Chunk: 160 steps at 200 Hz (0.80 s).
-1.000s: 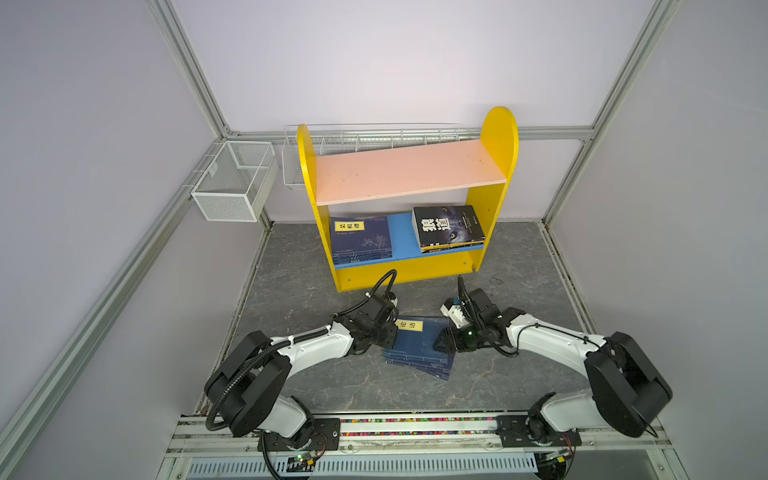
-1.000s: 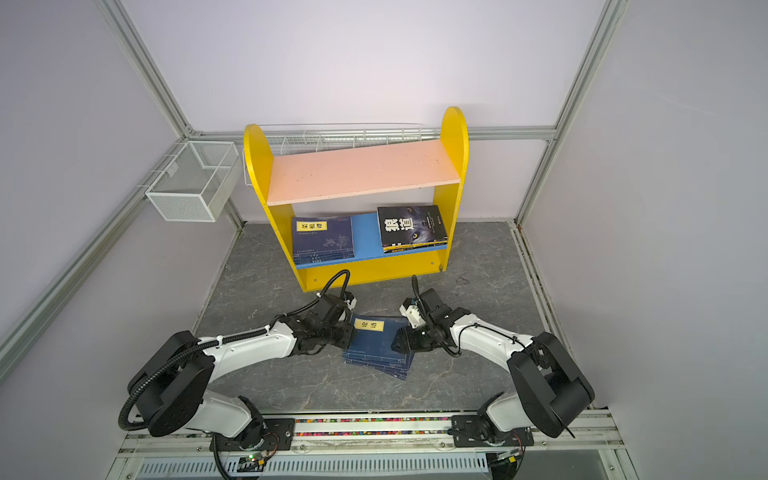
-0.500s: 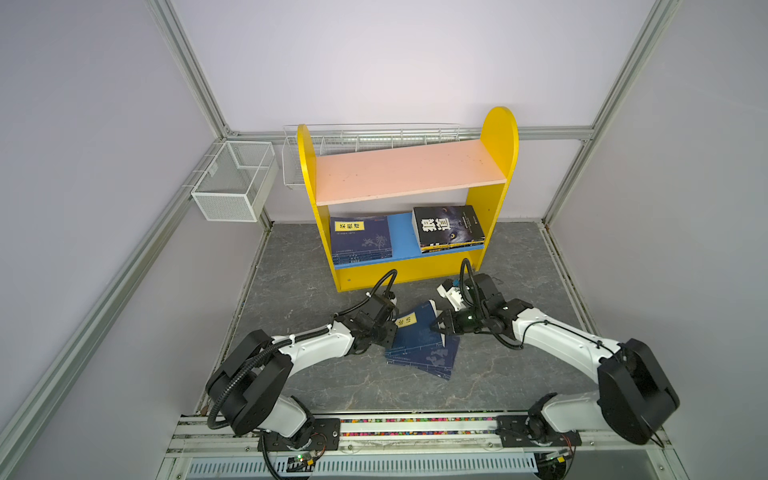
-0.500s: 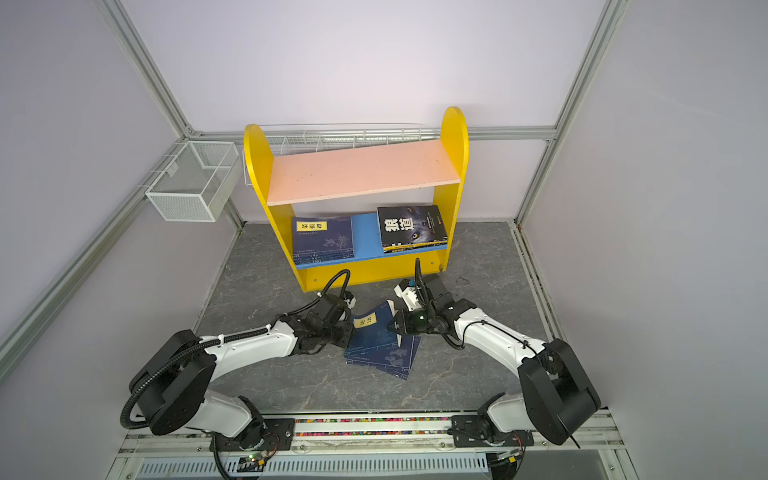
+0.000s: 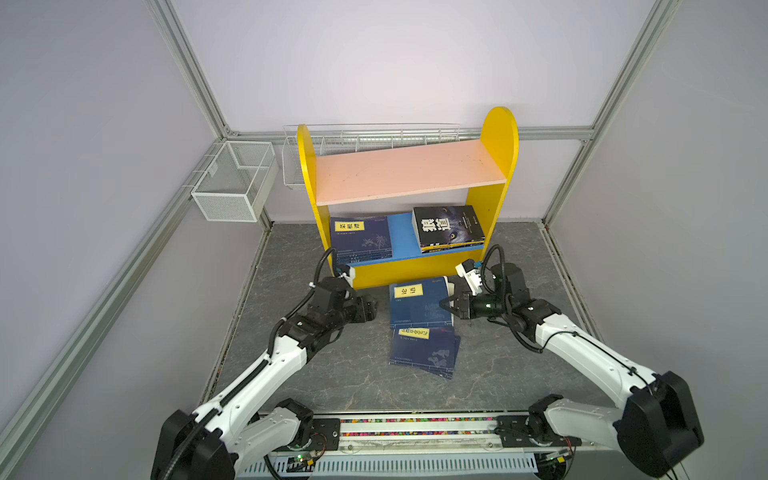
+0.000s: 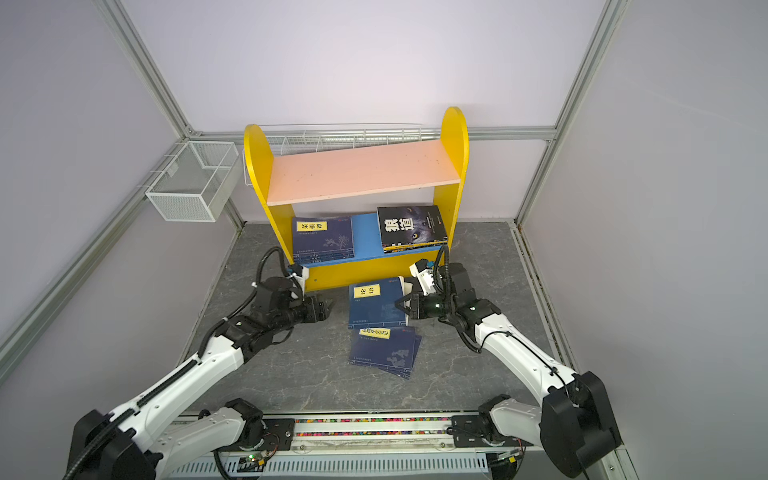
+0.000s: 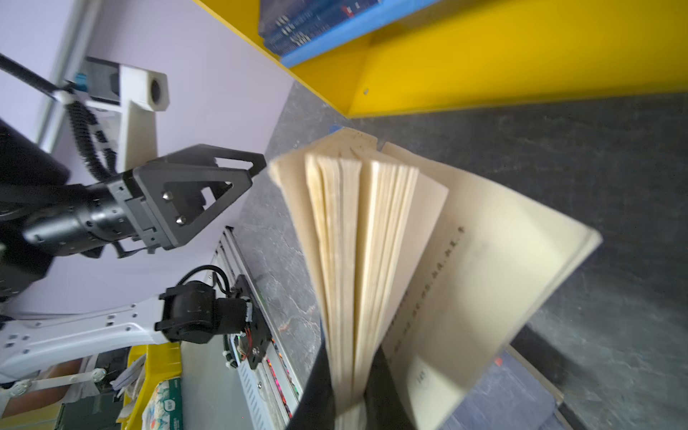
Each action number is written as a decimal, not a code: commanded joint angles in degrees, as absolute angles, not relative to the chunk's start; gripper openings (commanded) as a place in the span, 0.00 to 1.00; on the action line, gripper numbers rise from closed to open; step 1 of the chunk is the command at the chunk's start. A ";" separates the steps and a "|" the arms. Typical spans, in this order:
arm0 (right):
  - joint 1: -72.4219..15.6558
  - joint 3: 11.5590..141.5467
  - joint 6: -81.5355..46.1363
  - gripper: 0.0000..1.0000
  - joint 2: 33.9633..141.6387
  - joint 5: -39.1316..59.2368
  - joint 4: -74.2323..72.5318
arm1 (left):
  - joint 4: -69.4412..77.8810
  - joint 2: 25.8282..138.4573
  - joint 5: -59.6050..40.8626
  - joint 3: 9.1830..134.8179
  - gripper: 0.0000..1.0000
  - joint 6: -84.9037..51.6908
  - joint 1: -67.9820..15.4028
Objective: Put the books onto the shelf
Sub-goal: 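Lift the book upright with the right gripper while the left gripper steadies it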
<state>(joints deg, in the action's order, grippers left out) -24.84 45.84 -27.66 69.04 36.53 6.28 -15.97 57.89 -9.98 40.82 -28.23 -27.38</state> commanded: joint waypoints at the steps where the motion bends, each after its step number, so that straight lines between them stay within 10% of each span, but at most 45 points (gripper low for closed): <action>1: -24.29 48.10 -31.31 0.07 68.06 44.67 -2.36 | -13.12 56.91 -24.57 38.76 0.87 -33.00 -24.72; 62: -24.27 50.01 -40.22 0.07 70.94 48.65 -15.38 | -8.19 60.19 -41.13 39.95 0.93 -33.93 -24.37; 126: -25.48 52.02 -39.35 0.07 74.75 49.58 -14.46 | 4.55 58.85 -44.39 37.67 0.63 -37.61 -24.35; 160: -25.48 52.20 -35.73 0.07 75.30 48.63 -9.49 | 7.84 57.79 -43.64 36.59 0.32 -39.01 -24.35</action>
<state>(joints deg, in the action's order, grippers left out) -25.10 50.68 -38.92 75.02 47.79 -11.77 1.91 59.05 -42.52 37.63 -38.22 -24.43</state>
